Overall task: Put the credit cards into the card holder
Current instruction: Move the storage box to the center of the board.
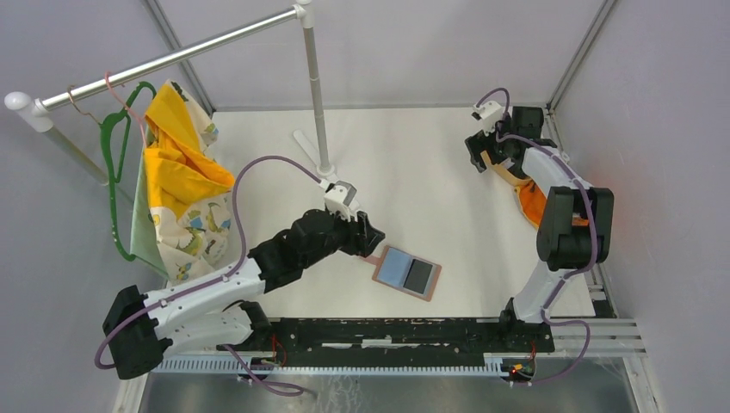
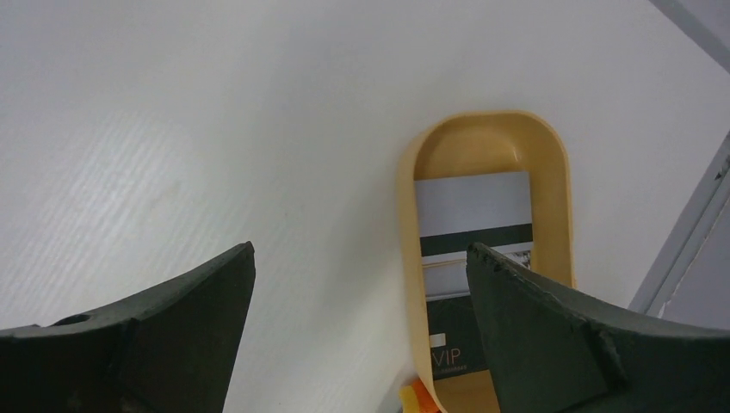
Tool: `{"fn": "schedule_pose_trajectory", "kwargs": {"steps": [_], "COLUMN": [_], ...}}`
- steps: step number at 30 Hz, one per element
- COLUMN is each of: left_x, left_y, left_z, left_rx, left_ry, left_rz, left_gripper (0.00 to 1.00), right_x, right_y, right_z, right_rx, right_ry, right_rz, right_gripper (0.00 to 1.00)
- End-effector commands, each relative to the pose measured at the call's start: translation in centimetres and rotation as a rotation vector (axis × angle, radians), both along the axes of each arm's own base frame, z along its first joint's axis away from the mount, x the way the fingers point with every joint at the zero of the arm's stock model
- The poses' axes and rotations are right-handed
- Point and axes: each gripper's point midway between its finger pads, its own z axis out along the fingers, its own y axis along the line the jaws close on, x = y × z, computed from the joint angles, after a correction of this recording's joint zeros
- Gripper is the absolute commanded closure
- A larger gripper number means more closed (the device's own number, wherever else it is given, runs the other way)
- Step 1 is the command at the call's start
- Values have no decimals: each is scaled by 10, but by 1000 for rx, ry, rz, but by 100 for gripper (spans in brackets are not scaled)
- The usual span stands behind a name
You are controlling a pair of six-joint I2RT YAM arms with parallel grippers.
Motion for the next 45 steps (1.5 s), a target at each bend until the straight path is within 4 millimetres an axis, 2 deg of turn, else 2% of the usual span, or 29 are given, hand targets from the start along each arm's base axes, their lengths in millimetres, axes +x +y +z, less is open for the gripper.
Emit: {"fn": "schedule_pose_trajectory", "kwargs": {"steps": [1, 6, 11, 19, 24, 31, 35, 37, 41, 45], "left_x": [6, 12, 16, 14, 14, 14, 13, 13, 13, 13], "left_y": [18, 22, 22, 22, 21, 21, 21, 21, 21, 21], "left_z": [-29, -55, -71, -77, -77, -78, -78, -78, -77, -77], "left_rx": [98, 174, 220, 216, 215, 217, 217, 216, 211, 208], "left_ry": [-64, -89, -98, -105, -106, -105, -105, -106, -109, -111], "left_rz": [34, 36, 27, 15, 14, 9, 9, 10, 10, 10], "left_gripper": [27, 27, 27, 27, 27, 28, 28, 28, 28, 28], "right_x": [10, 8, 9, 16, 10, -6, -23, -39, -86, -133], "right_y": [-23, -36, -42, -51, -42, -23, -6, 8, 43, 75], "right_z": [-8, -27, -46, -63, -65, -63, -59, -57, -62, -79], "right_rx": [-24, -25, -45, -108, -95, -67, -54, -62, -143, -268], "right_ry": [34, 74, 114, 154, 168, 186, 187, 178, 165, 172], "right_rz": [-81, -100, -86, -62, 6, 156, 293, 400, 656, 880], "right_gripper": [2, 3, 11, 29, 53, 76, 84, 84, 84, 93]}}
